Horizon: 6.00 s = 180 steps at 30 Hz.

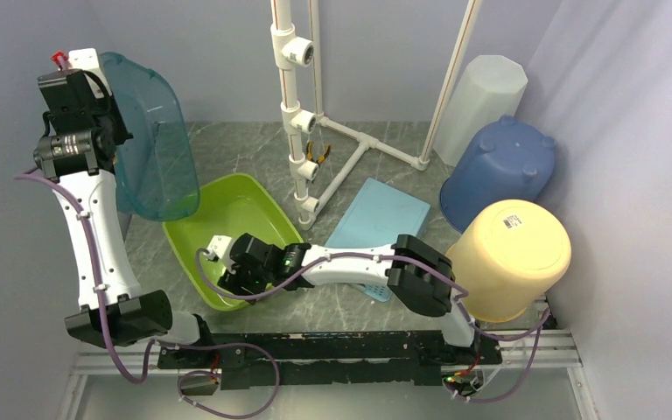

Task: Turn the large container upside down
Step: Move the container to the center of the board, then turn the container upside down at the center of the board.

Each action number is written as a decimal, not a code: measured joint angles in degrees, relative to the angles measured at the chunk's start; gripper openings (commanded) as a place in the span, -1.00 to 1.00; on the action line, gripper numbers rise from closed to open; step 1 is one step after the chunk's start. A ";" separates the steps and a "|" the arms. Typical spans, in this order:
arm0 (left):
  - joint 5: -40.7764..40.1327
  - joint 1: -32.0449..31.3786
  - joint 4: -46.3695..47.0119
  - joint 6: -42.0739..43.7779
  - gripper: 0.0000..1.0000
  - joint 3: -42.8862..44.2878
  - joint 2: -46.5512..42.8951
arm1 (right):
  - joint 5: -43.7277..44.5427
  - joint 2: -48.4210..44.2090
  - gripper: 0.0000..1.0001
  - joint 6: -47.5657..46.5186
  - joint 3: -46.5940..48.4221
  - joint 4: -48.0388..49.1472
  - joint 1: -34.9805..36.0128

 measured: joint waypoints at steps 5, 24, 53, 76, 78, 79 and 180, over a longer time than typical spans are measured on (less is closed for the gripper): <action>-0.24 0.00 6.43 5.20 -0.95 -3.19 0.04 | -3.80 -1.81 0.23 0.15 -5.79 -0.31 -0.55; -1.60 -6.62 36.04 28.52 -0.95 -27.67 -0.66 | -12.55 -17.94 0.22 2.47 -21.84 0.59 2.56; 0.66 -20.44 61.90 51.19 -0.76 -56.13 -3.91 | -10.19 -31.95 0.24 6.58 -33.09 11.43 2.56; 11.93 -20.83 43.19 43.47 -0.36 -59.89 -6.23 | -10.71 -31.01 0.23 7.21 -33.05 11.39 2.56; 12.87 -20.83 42.14 42.45 -0.28 -59.91 -6.78 | -10.75 -30.62 0.23 7.23 -32.98 11.39 2.56; 13.33 -20.83 41.70 41.75 -0.25 -59.95 -7.23 | -10.82 -30.36 0.23 7.26 -32.94 11.39 2.56; 19.67 4.26 -13.49 -43.15 0.89 -54.38 -42.36 | 9.77 -36.89 0.32 16.50 -32.44 8.28 2.19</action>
